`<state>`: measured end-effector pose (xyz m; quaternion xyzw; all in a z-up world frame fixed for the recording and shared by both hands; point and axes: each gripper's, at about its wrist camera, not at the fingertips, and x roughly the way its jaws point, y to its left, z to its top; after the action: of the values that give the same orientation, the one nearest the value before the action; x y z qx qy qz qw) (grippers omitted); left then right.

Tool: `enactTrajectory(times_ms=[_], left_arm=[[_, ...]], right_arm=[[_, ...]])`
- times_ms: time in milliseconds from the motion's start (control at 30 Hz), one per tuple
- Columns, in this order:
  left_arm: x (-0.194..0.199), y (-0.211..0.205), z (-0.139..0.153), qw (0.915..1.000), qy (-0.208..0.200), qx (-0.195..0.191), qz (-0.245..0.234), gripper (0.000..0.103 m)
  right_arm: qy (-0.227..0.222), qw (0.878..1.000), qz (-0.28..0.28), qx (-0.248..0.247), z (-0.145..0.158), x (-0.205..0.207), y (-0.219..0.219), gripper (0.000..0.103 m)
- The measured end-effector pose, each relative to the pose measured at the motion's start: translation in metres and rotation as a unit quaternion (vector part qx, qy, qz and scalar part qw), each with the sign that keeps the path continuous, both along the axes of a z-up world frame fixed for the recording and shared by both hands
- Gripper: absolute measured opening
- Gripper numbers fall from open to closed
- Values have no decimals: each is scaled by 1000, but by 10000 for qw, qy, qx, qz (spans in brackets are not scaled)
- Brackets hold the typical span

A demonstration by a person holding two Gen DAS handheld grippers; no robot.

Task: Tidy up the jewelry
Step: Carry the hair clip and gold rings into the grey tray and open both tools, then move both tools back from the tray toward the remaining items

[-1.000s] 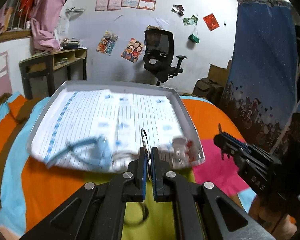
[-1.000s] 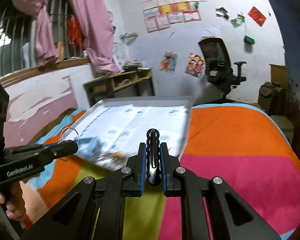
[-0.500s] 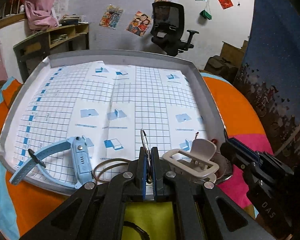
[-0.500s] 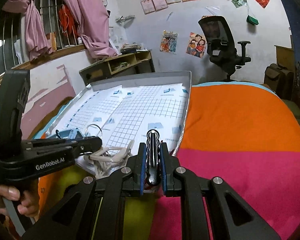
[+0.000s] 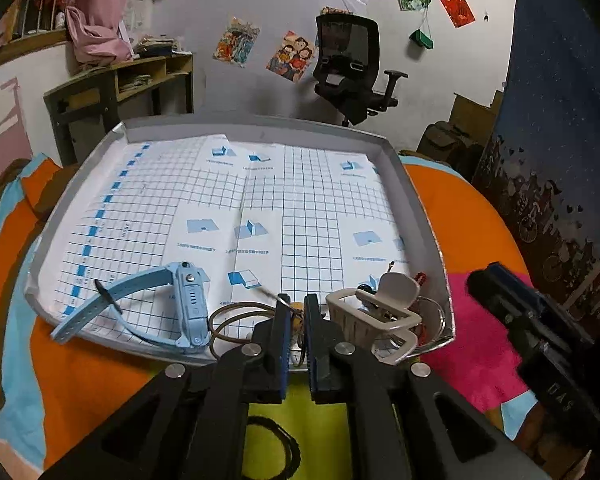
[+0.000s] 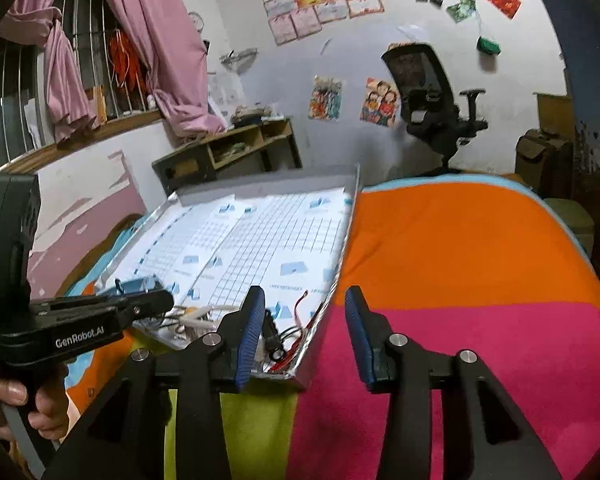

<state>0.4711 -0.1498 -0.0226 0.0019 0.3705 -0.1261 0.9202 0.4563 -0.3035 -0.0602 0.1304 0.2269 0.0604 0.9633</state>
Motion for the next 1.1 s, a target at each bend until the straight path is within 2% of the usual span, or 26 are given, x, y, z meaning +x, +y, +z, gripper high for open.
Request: enactTrajectory(times_ms=[33, 100, 167, 233, 300, 400, 467, 533, 567, 667, 733, 967, 1100], left_arm=[[-1, 1, 2, 10000, -14, -16, 5, 15], [-5, -1, 8, 9999, -90, 12, 44, 32], [-12, -3, 14, 9995, -264, 91, 121, 61], [-18, -3, 21, 9986, -492, 122, 166, 66], [-22, -3, 28, 9982, -541, 180, 160, 68], [-31, 1, 39, 9971, -675, 220, 269, 77], [-42, 8, 50, 9948, -938, 135, 377, 88], [-57, 16, 60, 9912, -1234, -12, 488, 95], [-63, 20, 64, 9894, -1347, -87, 543, 98], [-87, 33, 77, 9834, -1648, -296, 698, 101], [-102, 40, 82, 9801, -1794, -378, 761, 101], [-169, 65, 89, 9662, -2297, -461, 1075, 103], [-204, 79, 87, 9637, -2365, -519, 1123, 103]], right_arm=[[-76, 10000, -45, -21, 4, -4, -1, 45], [-267, 9995, -146, -66, 13, -13, -4, 54], [-375, 9991, -164, -82, 20, -19, -7, 54], [-475, 9986, -197, -104, 26, -24, -9, 54], [-525, 9983, -241, -104, 30, -28, -11, 56], [-636, 9974, -321, -59, 36, -35, -16, 60], [-761, 9964, -365, -37, 41, -42, -17, 65], [-933, 9949, -393, 25, 46, -52, -20, 77], [-1047, 9936, -411, 79, 50, -58, -22, 79], [-1277, 9907, -464, 112, 58, -75, -23, 87], [-1411, 9888, -481, 91, 63, -88, -22, 95], [-1928, 9798, -514, -128, 91, -145, -4, 101], [-2099, 9764, -442, -235, 102, -181, 10, 101]])
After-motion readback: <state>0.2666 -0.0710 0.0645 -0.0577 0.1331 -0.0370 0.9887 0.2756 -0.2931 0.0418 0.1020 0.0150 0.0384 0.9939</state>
